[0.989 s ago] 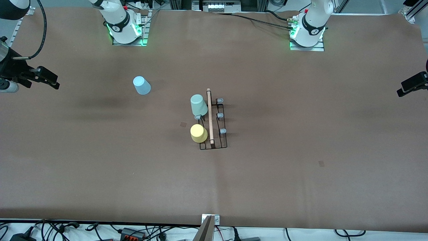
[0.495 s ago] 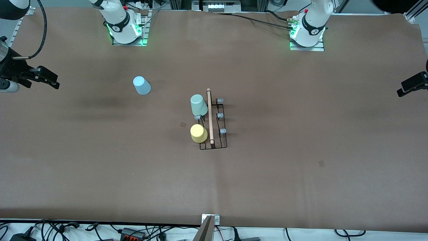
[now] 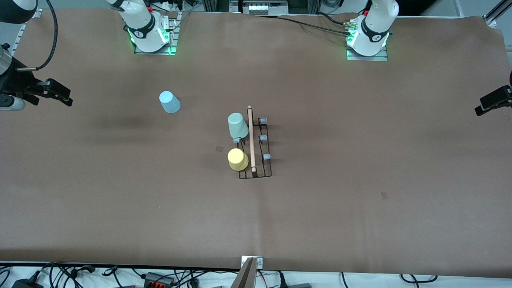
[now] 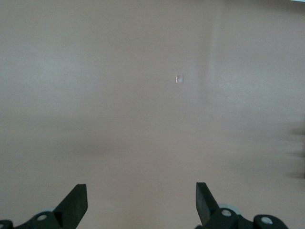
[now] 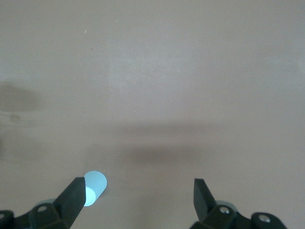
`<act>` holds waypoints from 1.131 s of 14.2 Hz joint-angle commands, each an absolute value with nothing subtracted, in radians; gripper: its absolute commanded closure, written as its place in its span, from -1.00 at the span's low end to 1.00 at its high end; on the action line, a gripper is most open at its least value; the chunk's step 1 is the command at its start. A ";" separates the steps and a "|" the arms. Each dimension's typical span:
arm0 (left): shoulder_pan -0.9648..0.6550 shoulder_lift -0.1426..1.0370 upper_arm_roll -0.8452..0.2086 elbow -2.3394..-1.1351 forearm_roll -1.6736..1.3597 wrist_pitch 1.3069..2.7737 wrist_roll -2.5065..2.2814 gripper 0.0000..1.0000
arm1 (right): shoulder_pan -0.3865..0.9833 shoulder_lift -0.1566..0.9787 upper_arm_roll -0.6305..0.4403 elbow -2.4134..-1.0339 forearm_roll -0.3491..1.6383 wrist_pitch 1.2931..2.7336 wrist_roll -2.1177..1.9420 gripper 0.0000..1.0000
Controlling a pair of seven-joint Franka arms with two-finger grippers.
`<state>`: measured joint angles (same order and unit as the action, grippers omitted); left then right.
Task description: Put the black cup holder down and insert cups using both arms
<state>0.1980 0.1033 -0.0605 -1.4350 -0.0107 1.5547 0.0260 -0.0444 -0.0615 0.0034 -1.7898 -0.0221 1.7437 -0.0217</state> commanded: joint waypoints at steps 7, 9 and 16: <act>0.196 0.097 -0.063 -1.439 0.011 1.557 0.025 -1.00 | -0.031 -0.075 -0.029 -1.784 -0.014 1.680 -0.052 -1.00; 0.198 0.097 -0.063 -1.439 0.009 1.557 0.025 -1.00 | -0.029 -0.075 -0.028 -1.792 -0.014 1.692 -0.049 -1.00; 0.196 0.097 -0.063 -1.439 0.011 1.557 0.025 -1.00 | -0.028 -0.086 -0.026 -1.802 -0.006 1.700 -0.045 -1.00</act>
